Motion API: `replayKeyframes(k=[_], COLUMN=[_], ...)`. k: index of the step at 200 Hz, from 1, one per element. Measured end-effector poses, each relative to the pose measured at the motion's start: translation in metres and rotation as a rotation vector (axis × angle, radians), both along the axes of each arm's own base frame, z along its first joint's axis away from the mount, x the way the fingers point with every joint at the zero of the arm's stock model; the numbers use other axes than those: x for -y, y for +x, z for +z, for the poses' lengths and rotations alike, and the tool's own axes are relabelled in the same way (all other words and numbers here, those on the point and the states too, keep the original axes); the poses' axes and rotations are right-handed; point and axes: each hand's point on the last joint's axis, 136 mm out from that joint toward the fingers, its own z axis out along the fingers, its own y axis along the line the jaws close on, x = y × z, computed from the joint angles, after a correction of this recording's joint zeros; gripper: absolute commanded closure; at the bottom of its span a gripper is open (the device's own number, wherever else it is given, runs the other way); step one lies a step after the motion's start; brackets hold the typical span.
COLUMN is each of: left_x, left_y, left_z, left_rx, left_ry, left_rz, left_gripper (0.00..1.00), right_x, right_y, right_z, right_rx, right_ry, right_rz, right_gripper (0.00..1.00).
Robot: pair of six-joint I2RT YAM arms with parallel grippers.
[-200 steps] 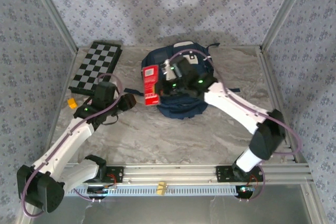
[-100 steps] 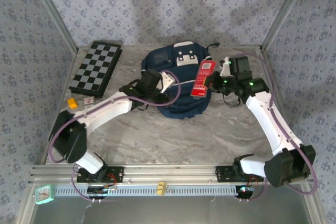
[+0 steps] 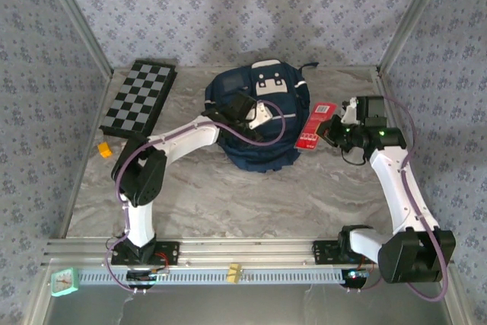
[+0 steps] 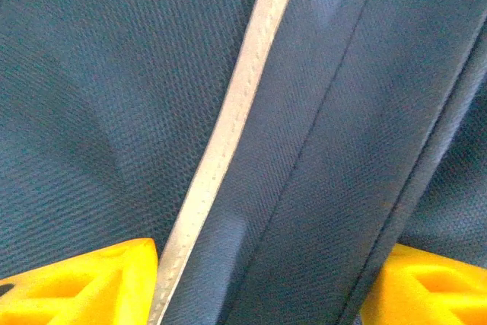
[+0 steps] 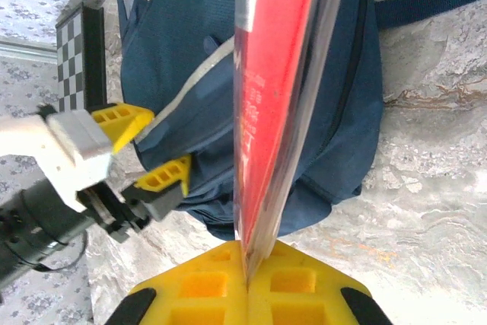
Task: Pack the student bag
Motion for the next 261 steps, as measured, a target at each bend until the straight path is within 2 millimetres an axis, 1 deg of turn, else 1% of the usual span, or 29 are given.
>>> replayKeyframes(k=[13,27,42,60,68,86,96,112,135,154,174,186,198,233,247,261], left_x=[-0.001,-0.003,-0.006,-0.008,-0.008,-0.006,-0.005,-0.003,0.006,0.016,0.03,0.035,0.038,0.039,0.04,0.039], left_y=[0.008,0.017,0.023,0.027,0.028,0.028,0.029,0.027,0.022,0.012,-0.005,-0.014,-0.019,-0.026,-0.028,-0.027], left_z=[0.011,0.022,0.03,0.034,0.035,0.036,0.036,0.04,0.053,0.067,0.084,0.094,0.1,0.107,0.108,0.108], left_rx=[0.011,0.022,0.022,0.021,0.017,0.014,0.01,0.012,0.037,0.057,0.059,0.049,0.03,-0.034,-0.055,-0.062], left_ry=[-0.021,-0.045,-0.066,-0.081,-0.086,-0.087,-0.092,-0.084,-0.084,-0.104,-0.161,-0.205,-0.249,-0.336,-0.361,-0.369], left_rz=[0.01,0.022,0.034,0.04,0.048,0.047,0.064,0.082,0.134,0.191,0.244,0.289,0.336,0.43,0.447,0.463], left_gripper=[0.42,0.43,0.52,0.61,0.69,0.92,1.0,1.0,1.0,1.0,1.0,1.0,1.0,1.0,1.0,1.0], right_x=[0.0,0.0,0.002,0.003,0.003,0.003,0.002,0.001,-0.008,-0.025,-0.045,-0.053,-0.059,-0.07,-0.077,-0.083], right_y=[-0.001,-0.001,-0.001,-0.001,-0.002,-0.002,-0.002,-0.003,-0.004,-0.005,-0.004,0.001,0.005,0.016,0.023,0.03], right_z=[-0.001,-0.002,-0.001,-0.002,-0.002,-0.002,-0.002,-0.003,-0.005,-0.01,-0.015,-0.017,-0.022,-0.045,-0.049,-0.048], right_rx=[-0.003,-0.003,0.001,0.0,-0.001,-0.001,-0.002,-0.007,-0.013,-0.017,-0.032,-0.034,-0.036,-0.053,-0.047,-0.025], right_ry=[0.002,0.004,0.004,0.003,0.005,0.004,0.009,0.022,0.054,0.098,0.139,0.161,0.186,0.248,0.274,0.283], right_rz=[0.003,0.008,0.009,0.01,0.01,0.012,0.016,0.023,0.042,0.075,0.109,0.112,0.114,0.085,0.078,0.077], right_gripper=[1.0,1.0,1.0,1.0,1.0,1.0,1.0,1.0,1.0,1.0,1.0,1.0,1.0,1.0,1.0,1.0])
